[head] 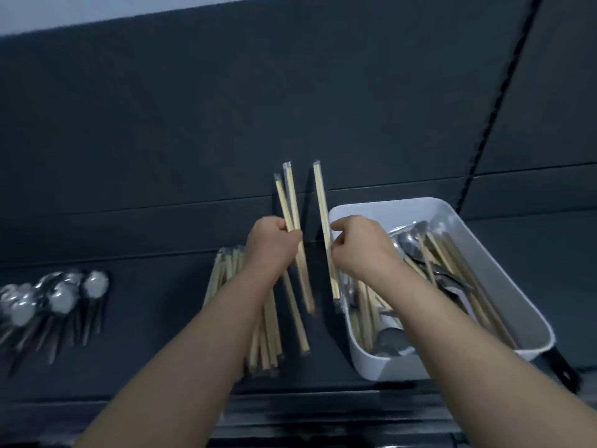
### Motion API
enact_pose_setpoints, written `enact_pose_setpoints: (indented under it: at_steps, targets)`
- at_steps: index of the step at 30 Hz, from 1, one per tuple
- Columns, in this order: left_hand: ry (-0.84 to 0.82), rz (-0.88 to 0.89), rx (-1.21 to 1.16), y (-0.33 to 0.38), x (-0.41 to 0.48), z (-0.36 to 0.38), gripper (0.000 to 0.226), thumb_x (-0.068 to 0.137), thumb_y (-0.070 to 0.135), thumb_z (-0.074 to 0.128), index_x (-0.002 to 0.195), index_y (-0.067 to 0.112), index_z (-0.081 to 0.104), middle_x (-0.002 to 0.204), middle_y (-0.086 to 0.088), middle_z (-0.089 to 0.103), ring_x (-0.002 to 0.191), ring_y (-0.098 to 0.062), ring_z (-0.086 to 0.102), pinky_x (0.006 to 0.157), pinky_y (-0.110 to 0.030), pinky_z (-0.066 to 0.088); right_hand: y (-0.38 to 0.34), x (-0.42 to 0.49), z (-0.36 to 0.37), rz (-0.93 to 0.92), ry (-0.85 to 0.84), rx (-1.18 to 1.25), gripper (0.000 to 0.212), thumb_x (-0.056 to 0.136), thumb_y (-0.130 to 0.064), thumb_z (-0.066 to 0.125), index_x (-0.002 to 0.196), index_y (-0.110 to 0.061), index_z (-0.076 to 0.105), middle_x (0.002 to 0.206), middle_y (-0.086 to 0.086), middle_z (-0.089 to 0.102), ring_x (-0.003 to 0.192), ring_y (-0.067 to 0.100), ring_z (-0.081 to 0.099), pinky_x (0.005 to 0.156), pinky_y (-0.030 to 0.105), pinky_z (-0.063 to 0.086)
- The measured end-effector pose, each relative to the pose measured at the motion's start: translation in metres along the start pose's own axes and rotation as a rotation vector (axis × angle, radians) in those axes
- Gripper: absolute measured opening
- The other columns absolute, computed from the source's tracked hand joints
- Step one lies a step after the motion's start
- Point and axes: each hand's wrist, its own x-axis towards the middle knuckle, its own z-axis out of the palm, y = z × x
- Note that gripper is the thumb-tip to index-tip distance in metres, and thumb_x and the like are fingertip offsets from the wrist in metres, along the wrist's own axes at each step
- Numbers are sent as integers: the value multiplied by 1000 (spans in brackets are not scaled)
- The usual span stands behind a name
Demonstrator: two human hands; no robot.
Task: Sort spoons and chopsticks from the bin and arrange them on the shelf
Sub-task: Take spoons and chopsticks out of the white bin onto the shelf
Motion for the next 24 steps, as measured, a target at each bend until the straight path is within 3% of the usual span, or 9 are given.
enact_pose_setpoints:
  at_steps: [3,5,7,10,12,15,18,24]
  targets:
    - [-104,-147,149,-57,-1,-44,23,83,19,66,61,16,60,63,-5,61,61,-24,60,64,-36,55,-34,-4,45,-40,-175,-77,21,77,-3,49,87,-13,64,88,6,62,89,29,59,67,25,40]
    - [-164,-197,223,-87,-4,-63,10,84,20,66,75,15,68,75,-6,67,70,-24,66,67,-33,55,-48,-7,73,-32,-257,-106,15,77,-2,48,76,-13,58,85,7,58,85,29,59,66,25,40]
    - [-191,-201,297,-106,-6,-72,10,85,21,63,85,13,69,81,-6,68,72,-21,65,61,-28,51,-55,-9,98,-16,-305,-126,19,78,-2,47,85,-12,61,90,10,60,92,30,62,66,26,43]
    - [-160,-159,454,-117,-5,-79,8,87,20,61,93,14,62,87,-1,63,74,-16,61,56,-26,47,-60,-11,122,-14,-340,-210,24,80,0,47,93,-11,64,93,8,64,78,25,57,62,26,44]
    - [-87,-84,530,-115,-2,-82,18,88,24,63,103,15,57,103,-2,60,84,-18,61,57,-28,44,-63,-14,127,-34,-297,-331,23,83,-3,49,97,-13,64,98,6,65,78,24,55,62,26,42]
    - [-54,37,489,-103,7,-78,30,91,24,62,119,18,57,119,-2,58,98,-21,61,69,-30,48,-61,-19,116,-114,-130,-478,25,86,-6,51,106,-14,64,108,6,61,103,25,54,69,28,38]
    - [-126,122,435,-82,9,-62,22,91,23,58,111,26,64,111,4,67,103,-20,62,84,-33,52,-48,-22,93,-151,33,-577,27,87,-10,50,108,-18,65,110,4,60,111,26,49,74,31,36]
    - [-185,311,349,-17,-13,-7,21,88,21,57,103,29,68,104,7,70,101,-19,63,83,-32,52,11,-30,38,-46,225,-553,33,84,-15,52,111,-28,66,111,-2,63,110,24,52,81,33,44]
